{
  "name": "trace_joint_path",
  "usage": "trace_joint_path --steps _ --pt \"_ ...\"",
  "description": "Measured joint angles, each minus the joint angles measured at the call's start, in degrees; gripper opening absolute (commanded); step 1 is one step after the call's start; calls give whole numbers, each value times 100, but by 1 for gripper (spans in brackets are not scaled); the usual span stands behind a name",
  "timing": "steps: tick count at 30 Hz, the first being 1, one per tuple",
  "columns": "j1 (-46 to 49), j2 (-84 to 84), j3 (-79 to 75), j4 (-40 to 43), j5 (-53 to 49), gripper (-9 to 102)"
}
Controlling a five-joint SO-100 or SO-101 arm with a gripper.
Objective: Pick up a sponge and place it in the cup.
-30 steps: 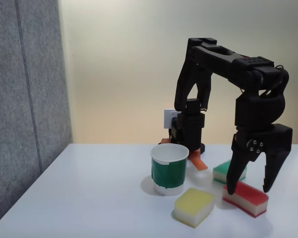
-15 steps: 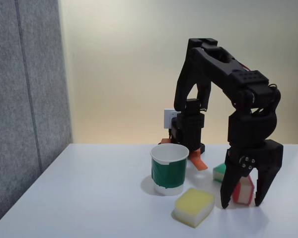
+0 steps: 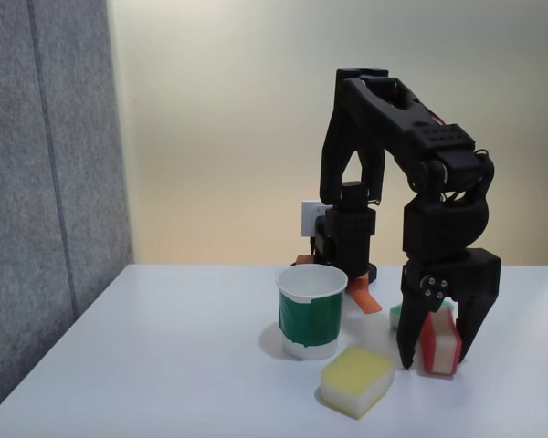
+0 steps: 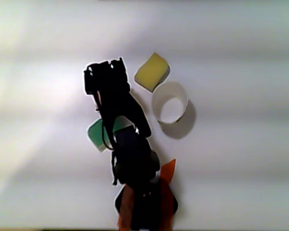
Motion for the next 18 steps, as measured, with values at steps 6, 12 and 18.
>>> trace_joint_path --steps 6,12,18 --pt "18 360 343 -18 308 0" --pt "-62 545 448 176 519 0" --pt "26 589 -167 1143 729 0"
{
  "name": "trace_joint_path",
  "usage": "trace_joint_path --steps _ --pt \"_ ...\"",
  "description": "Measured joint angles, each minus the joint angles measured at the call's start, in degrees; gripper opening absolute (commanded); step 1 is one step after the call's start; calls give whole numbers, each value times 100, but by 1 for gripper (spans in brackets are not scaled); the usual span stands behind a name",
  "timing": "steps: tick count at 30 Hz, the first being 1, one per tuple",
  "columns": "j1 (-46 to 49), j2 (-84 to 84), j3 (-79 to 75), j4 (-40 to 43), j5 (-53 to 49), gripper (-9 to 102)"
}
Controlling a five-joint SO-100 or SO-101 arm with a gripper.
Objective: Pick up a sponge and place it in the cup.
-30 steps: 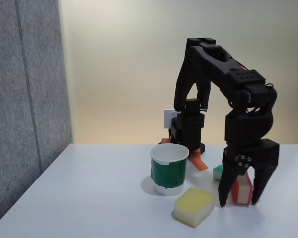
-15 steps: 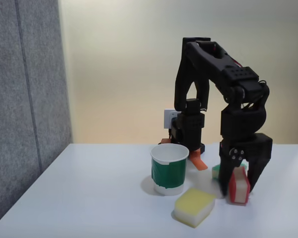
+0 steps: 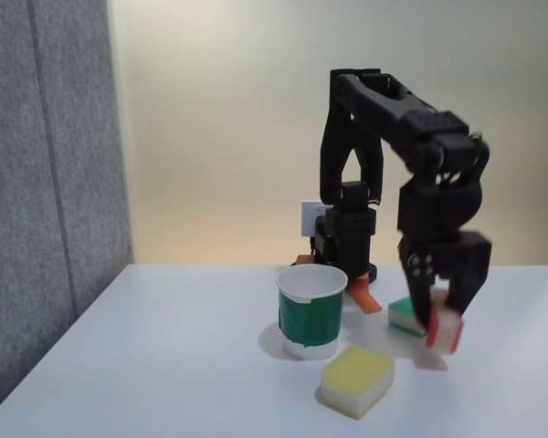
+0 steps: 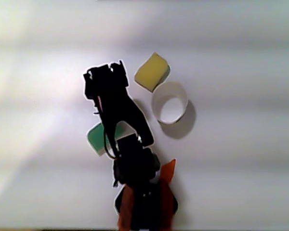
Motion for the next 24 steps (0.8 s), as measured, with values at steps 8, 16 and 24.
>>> trace_joint_path --steps 8,16,24 --pt "343 -53 -1740 1793 352 0" --pt "782 176 -2487 2558 932 0" --pt "1310 598 -2593 2584 1380 0"
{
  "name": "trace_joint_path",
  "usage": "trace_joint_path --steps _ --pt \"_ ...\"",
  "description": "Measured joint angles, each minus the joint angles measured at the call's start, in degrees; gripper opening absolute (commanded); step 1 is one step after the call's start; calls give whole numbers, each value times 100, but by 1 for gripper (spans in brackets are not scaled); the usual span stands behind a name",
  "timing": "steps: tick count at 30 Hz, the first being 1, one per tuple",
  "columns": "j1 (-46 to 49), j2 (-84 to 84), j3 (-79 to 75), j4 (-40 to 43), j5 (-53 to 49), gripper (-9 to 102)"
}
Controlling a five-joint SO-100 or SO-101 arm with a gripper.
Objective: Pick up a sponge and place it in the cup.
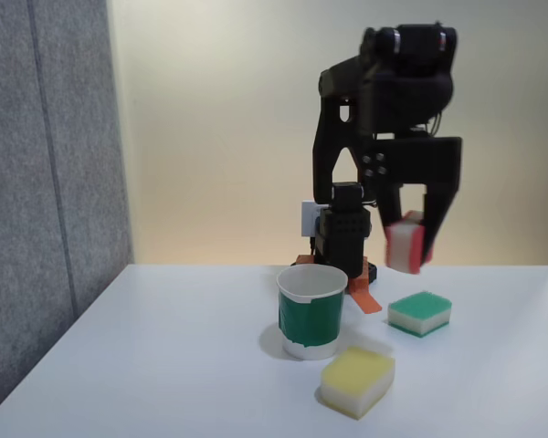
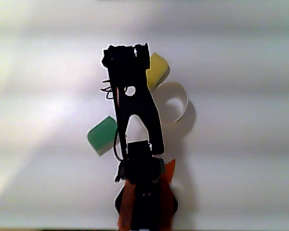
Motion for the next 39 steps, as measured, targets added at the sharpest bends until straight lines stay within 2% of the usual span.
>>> trace_joint_path --steps 23,32,39 --pt "1696 888 580 0 -448 0" --pt "1837 1960 1960 -413 -105 0" --pt "1846 2057 2013 -510 -88 0"
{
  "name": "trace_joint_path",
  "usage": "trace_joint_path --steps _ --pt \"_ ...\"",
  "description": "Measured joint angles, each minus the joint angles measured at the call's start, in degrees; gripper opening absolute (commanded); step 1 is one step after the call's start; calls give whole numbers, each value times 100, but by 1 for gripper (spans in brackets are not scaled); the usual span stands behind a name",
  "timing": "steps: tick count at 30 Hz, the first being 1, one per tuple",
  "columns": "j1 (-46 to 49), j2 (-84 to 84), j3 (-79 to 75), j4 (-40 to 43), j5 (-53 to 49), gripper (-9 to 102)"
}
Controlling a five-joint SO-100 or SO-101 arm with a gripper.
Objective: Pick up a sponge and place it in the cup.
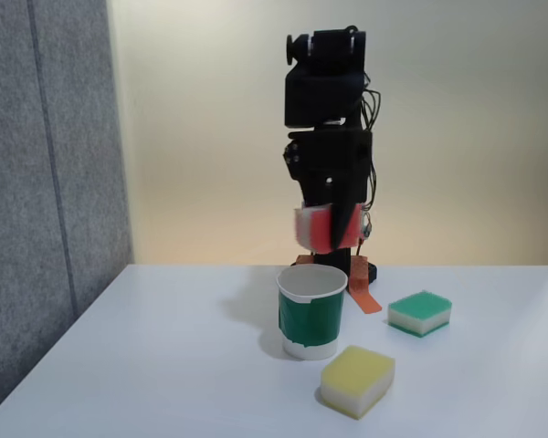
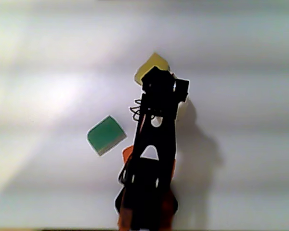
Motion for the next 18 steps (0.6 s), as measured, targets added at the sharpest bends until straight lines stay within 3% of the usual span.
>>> trace_joint_path --steps 18 --pt "149 -149 9 -545 -360 18"
